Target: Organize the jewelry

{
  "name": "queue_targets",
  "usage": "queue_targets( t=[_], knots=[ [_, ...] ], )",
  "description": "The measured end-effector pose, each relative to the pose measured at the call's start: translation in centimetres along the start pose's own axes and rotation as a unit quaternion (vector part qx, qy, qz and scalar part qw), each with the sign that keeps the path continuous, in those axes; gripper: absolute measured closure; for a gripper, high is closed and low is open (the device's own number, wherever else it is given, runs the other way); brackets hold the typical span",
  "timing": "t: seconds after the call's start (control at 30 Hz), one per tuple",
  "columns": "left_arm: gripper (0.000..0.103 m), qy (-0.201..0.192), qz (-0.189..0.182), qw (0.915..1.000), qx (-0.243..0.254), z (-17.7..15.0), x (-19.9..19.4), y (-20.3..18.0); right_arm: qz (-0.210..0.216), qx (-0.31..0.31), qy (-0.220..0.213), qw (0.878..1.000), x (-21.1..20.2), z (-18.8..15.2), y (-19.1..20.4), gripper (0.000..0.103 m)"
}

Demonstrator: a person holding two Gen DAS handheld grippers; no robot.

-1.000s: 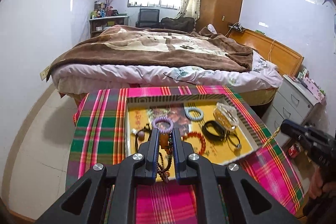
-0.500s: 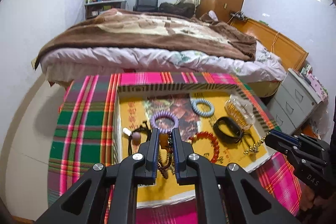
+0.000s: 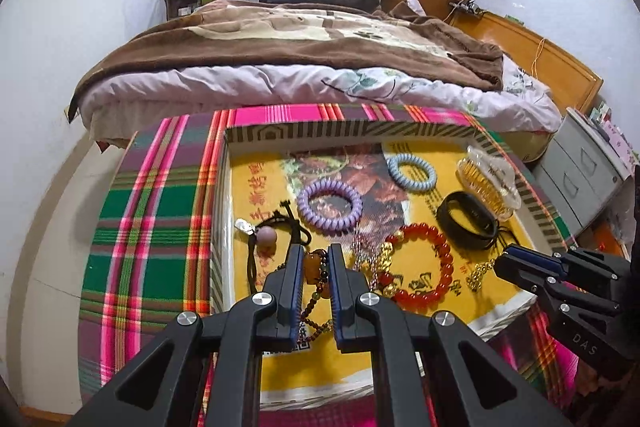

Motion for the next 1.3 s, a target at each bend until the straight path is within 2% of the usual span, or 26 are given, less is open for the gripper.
queue_targets(
  t=[0.23,0.3,0.37,0.6,0.67,0.73,0.87,1.0,1.17,1.23,1.3],
  knots=[
    [0.09,0.011,0.012,0.9998,-0.007,-0.5,0.5,0.3,-0.009,-0.006,0.009,1.0,0.7,-0.5,0.1,0.091],
    [0.083,0.013,0.019,0.9997,-0.004,-0.6,0.6,0.2,-0.009,-0.009,0.012,1.0,0.9,-0.6,0.2,0.091],
    [0.066,0.014,0.015,0.9998,-0.006,-0.8,0.7,0.1,-0.013,-0.014,0.012,1.0,1.0,-0.7,0.3,0.091],
    [0.059,0.014,0.022,0.9996,-0.007,-0.9,0.7,0.0,-0.018,-0.016,0.019,1.0,1.4,-0.8,0.4,0.09],
    [0.05,0.012,0.024,0.9996,-0.006,-0.9,0.5,-0.1,-0.017,-0.016,0.019,1.0,1.4,-0.8,0.4,0.09],
    [0.045,0.011,0.02,0.9997,-0.006,-0.9,0.4,-0.2,-0.018,-0.016,0.02,1.0,1.4,-0.9,0.5,0.087],
    [0.041,0.009,0.021,0.9997,-0.007,-0.8,0.1,-0.2,-0.018,-0.011,0.019,1.0,1.4,-0.8,0.5,0.08],
    [0.036,0.006,0.02,0.9997,-0.01,-0.9,-0.3,-0.3,-0.014,-0.005,0.017,1.0,1.1,-0.9,0.4,0.066],
    [0.028,0.001,0.027,0.9995,-0.019,-0.9,-1.0,-0.2,-0.014,0.001,0.011,1.0,0.5,-1.0,0.4,0.063],
    [0.027,-0.004,0.03,0.9993,-0.022,-1.0,-1.5,-0.3,-0.017,0.004,0.009,1.0,0.2,-1.0,0.3,0.055],
    [0.027,-0.009,0.032,0.9992,-0.024,-1.0,-2.0,-0.4,-0.017,0.01,0.005,1.0,-0.3,-1.0,0.2,0.054]
  ],
)
Point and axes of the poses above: each gripper's, at about its wrist camera, not at the fingertips, and x roughly the way its jaws point, y to its left, z to its top, the point moved 6 cm from there along x, roughly the way its jaws point, and after that the axes turned 5 degrees about -z, right-handed, at the moved point
